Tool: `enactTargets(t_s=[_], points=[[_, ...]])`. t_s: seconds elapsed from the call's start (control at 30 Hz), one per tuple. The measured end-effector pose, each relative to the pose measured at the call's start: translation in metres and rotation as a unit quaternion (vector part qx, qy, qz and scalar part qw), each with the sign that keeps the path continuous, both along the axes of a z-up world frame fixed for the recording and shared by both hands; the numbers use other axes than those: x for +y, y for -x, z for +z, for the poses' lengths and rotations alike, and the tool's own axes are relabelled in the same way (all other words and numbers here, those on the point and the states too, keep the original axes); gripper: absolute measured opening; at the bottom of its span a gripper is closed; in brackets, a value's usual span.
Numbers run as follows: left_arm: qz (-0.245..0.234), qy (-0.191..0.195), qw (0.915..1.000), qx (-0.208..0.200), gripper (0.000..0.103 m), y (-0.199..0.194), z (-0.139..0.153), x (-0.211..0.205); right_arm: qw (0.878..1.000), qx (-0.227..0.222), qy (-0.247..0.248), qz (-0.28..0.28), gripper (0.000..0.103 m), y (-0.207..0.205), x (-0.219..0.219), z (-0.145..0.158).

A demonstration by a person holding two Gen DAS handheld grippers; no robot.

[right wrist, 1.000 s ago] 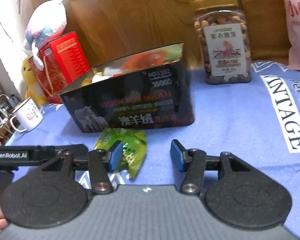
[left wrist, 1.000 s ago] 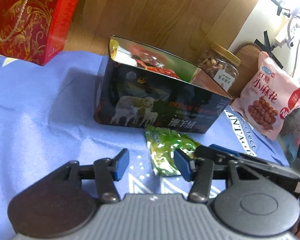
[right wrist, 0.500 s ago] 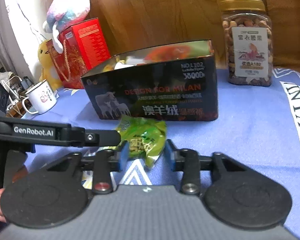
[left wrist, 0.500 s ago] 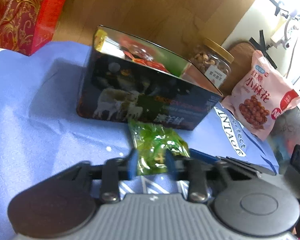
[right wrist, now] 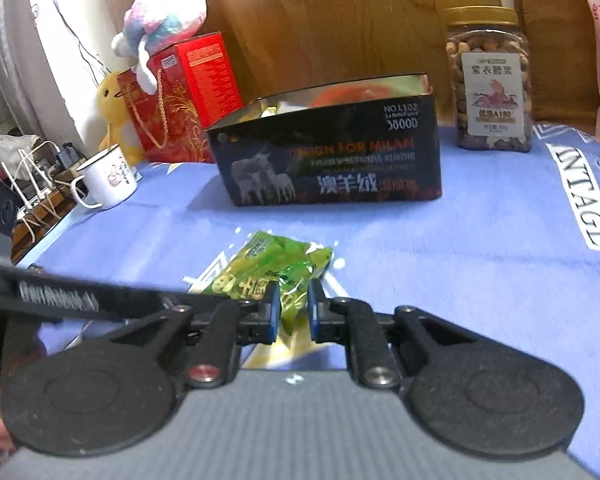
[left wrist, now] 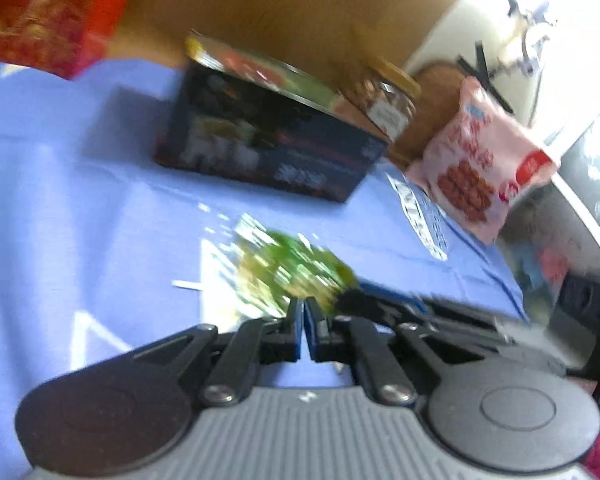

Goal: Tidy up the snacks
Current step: 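Grasp the green snack packet beside the tin box with the left gripper, then lift the green packet with the left gripper and hold it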

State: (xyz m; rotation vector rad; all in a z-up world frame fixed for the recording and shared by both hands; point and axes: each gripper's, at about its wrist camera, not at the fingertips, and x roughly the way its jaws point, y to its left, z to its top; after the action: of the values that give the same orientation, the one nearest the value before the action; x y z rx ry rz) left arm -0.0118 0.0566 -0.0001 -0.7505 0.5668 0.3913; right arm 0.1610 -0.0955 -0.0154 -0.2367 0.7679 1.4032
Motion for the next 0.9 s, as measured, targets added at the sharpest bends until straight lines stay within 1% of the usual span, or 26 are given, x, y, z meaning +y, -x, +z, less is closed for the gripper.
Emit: enactTargets(t_s=[0.03, 0.07, 0.1, 0.13, 0.17, 0.2, 0.23, 0.3, 0.43, 0.5, 0.53, 0.57, 0.6, 0.67, 0.73, 0.77, 0.8, 0.83, 0.9], points=[[0.008, 0.001, 1.0000, -0.002, 0.005, 0.006, 0.002, 0.004, 1.000, 0.006, 0.000, -0.001, 0.017, -0.001, -0.005, 0.000], [0.015, 0.002, 0.9999, -0.001, 0.011, 0.010, 0.005, 0.009, 1.000, 0.014, -0.002, -0.003, 0.017, -0.001, -0.009, 0.000], [0.017, 0.005, 0.9998, 0.001, 0.020, 0.011, 0.006, 0.014, 1.000, 0.020, -0.005, -0.004, 0.017, -0.002, -0.014, 0.001], [0.015, 0.010, 0.9998, 0.002, 0.025, 0.011, 0.005, 0.018, 1.000, 0.023, -0.007, -0.005, 0.017, -0.003, -0.018, 0.001], [0.008, 0.018, 0.9998, 0.003, 0.034, 0.009, 0.004, 0.021, 1.000, 0.025, -0.008, -0.006, 0.017, -0.003, -0.020, 0.000], [0.001, 0.023, 0.9997, 0.004, 0.038, 0.006, 0.003, 0.023, 1.000, 0.027, -0.007, -0.006, 0.017, -0.004, -0.022, -0.001], [-0.004, 0.027, 0.9996, 0.006, 0.038, 0.001, 0.000, 0.024, 0.999, 0.032, -0.005, -0.005, 0.018, -0.006, -0.022, -0.004], [-0.014, 0.036, 0.9992, 0.015, 0.039, -0.009, -0.006, 0.027, 0.999, 0.044, -0.006, -0.006, 0.022, -0.011, -0.023, -0.008], [-0.030, 0.034, 0.9989, 0.008, 0.041, -0.021, -0.010, 0.024, 0.996, 0.094, -0.009, -0.004, 0.025, -0.024, -0.021, -0.011], [-0.034, 0.034, 0.9988, 0.003, 0.035, -0.024, -0.012, 0.024, 0.992, 0.123, -0.011, -0.007, 0.025, -0.031, -0.019, -0.015], [-0.033, 0.030, 0.9990, 0.004, 0.032, -0.026, -0.012, 0.024, 0.991, 0.131, -0.012, -0.006, 0.023, -0.033, -0.018, -0.016], [-0.030, 0.024, 0.9992, 0.008, 0.024, -0.027, -0.013, 0.024, 0.991, 0.135, -0.013, -0.005, 0.022, -0.034, -0.018, -0.016], [-0.027, 0.021, 0.9994, 0.010, 0.020, -0.027, -0.014, 0.025, 0.990, 0.140, -0.014, -0.005, 0.021, -0.035, -0.017, -0.017], [-0.021, 0.030, 0.9993, 0.005, 0.017, -0.027, -0.016, 0.028, 0.989, 0.149, -0.014, -0.007, 0.020, -0.037, -0.017, -0.018], [-0.018, 0.036, 0.9992, -0.001, 0.013, -0.026, -0.017, 0.029, 0.989, 0.148, -0.014, -0.007, 0.020, -0.036, -0.017, -0.017], [-0.020, 0.039, 0.9990, -0.007, 0.003, -0.025, -0.018, 0.029, 0.989, 0.146, -0.014, -0.006, 0.020, -0.035, -0.017, -0.017], [-0.022, 0.045, 0.9986, -0.015, 0.003, -0.024, -0.019, 0.028, 0.989, 0.145, -0.014, -0.006, 0.020, -0.036, -0.017, -0.017], [-0.020, 0.042, 0.9988, -0.018, 0.003, -0.023, -0.019, 0.026, 0.990, 0.144, -0.014, -0.006, 0.020, -0.035, -0.017, -0.016], [-0.021, 0.024, 0.9994, -0.015, 0.003, -0.025, -0.016, 0.021, 0.990, 0.140, -0.014, -0.006, 0.019, -0.035, -0.017, -0.017]])
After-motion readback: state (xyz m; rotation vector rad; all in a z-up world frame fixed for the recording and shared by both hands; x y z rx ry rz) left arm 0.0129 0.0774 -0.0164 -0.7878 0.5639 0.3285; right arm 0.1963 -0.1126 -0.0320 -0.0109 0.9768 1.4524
